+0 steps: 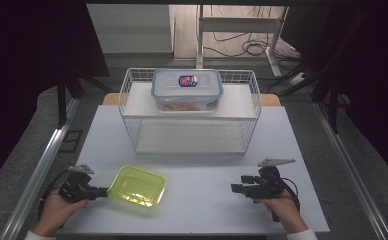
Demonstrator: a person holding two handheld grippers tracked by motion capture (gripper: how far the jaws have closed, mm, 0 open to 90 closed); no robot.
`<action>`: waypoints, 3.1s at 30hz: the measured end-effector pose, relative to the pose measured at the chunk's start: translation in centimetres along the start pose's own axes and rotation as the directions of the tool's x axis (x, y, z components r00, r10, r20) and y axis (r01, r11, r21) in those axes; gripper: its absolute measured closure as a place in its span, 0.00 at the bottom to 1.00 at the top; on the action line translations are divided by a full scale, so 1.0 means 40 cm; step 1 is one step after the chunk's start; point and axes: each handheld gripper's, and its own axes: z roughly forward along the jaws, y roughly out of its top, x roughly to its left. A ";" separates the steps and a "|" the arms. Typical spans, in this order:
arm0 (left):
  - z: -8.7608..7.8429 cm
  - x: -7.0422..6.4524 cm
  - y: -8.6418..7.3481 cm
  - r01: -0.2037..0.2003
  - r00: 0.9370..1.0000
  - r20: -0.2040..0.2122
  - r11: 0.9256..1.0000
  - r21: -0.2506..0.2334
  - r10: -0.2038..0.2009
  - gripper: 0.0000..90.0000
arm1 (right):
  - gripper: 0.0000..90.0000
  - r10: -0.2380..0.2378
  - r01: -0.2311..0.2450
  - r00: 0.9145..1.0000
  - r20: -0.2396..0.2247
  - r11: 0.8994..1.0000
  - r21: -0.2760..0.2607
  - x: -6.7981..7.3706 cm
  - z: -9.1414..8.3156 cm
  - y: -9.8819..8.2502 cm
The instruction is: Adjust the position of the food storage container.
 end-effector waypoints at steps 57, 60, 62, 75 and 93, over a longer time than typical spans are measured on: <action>0.111 -0.080 0.089 -0.034 0.999 0.039 0.999 0.033 0.032 1.00 | 0.38 -0.005 0.005 1.000 -0.004 1.000 0.001 0.000 0.003 0.000; 0.112 -0.082 0.088 -0.032 0.998 0.047 0.999 0.027 0.030 1.00 | 0.38 -0.001 0.001 1.000 -0.004 1.000 0.003 0.000 0.003 0.000; 0.113 -0.085 0.087 -0.031 0.998 0.056 0.999 0.024 0.030 1.00 | 0.38 -0.002 0.002 1.000 -0.003 1.000 0.005 0.000 0.003 0.000; 0.143 -0.124 0.121 -0.056 0.996 0.067 0.998 0.026 0.054 1.00 | 0.38 -0.006 0.006 1.000 -0.003 1.000 0.005 0.000 0.004 -0.001; 0.195 -0.187 0.153 -0.061 0.990 0.128 0.998 0.010 0.060 1.00 | 0.38 -0.004 0.004 1.000 -0.002 1.000 0.003 -0.002 0.002 -0.001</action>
